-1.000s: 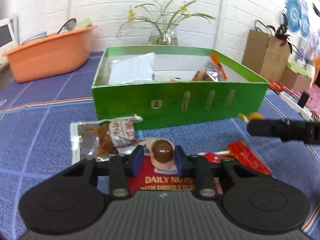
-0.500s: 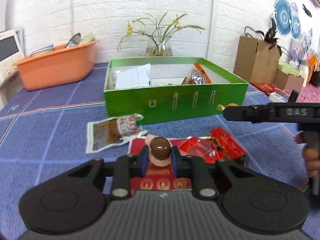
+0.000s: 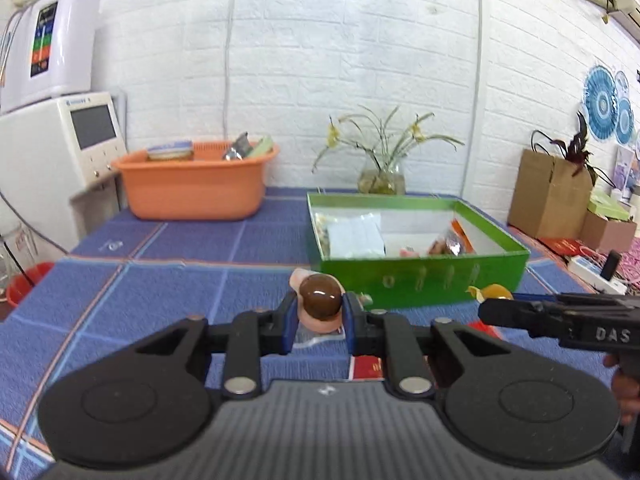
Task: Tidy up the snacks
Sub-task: 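Carry both round candies with both grippers over the green box, then open both grippers to drop the candies into the box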
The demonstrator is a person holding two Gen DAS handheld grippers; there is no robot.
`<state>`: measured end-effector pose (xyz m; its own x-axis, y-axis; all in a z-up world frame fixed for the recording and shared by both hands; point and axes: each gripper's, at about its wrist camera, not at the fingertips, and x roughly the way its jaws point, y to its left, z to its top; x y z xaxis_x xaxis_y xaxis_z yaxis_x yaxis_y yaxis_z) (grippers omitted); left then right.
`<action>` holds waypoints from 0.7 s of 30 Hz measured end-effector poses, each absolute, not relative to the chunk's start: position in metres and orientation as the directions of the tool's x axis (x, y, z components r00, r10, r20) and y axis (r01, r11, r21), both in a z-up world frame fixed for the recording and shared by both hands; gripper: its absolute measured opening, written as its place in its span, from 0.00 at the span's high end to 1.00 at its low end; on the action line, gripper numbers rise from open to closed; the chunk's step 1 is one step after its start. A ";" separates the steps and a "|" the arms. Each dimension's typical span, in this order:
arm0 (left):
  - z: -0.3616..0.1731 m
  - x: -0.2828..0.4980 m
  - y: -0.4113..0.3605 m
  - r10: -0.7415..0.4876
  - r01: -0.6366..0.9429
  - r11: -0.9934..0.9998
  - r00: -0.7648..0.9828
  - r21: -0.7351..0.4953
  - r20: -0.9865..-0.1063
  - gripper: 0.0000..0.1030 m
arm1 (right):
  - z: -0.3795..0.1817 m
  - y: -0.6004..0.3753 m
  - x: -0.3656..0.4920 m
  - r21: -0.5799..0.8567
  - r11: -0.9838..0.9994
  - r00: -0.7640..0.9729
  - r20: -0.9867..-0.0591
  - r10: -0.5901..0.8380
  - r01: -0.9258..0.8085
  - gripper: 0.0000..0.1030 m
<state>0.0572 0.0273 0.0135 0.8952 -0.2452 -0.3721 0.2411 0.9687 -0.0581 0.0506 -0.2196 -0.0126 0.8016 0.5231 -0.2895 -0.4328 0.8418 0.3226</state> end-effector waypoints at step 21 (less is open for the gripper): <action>0.010 0.198 -0.087 -0.349 0.351 0.934 0.856 -0.067 -0.381 0.83 | 0.002 -0.282 0.157 0.390 0.917 0.938 -0.280 0.203 -0.082 0.37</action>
<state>0.1984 -0.0867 0.0098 0.8559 -0.3491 -0.3815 0.3513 0.9339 -0.0666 0.1566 -0.2823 0.0020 0.9383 0.2030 -0.2799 -0.0821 0.9172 0.3898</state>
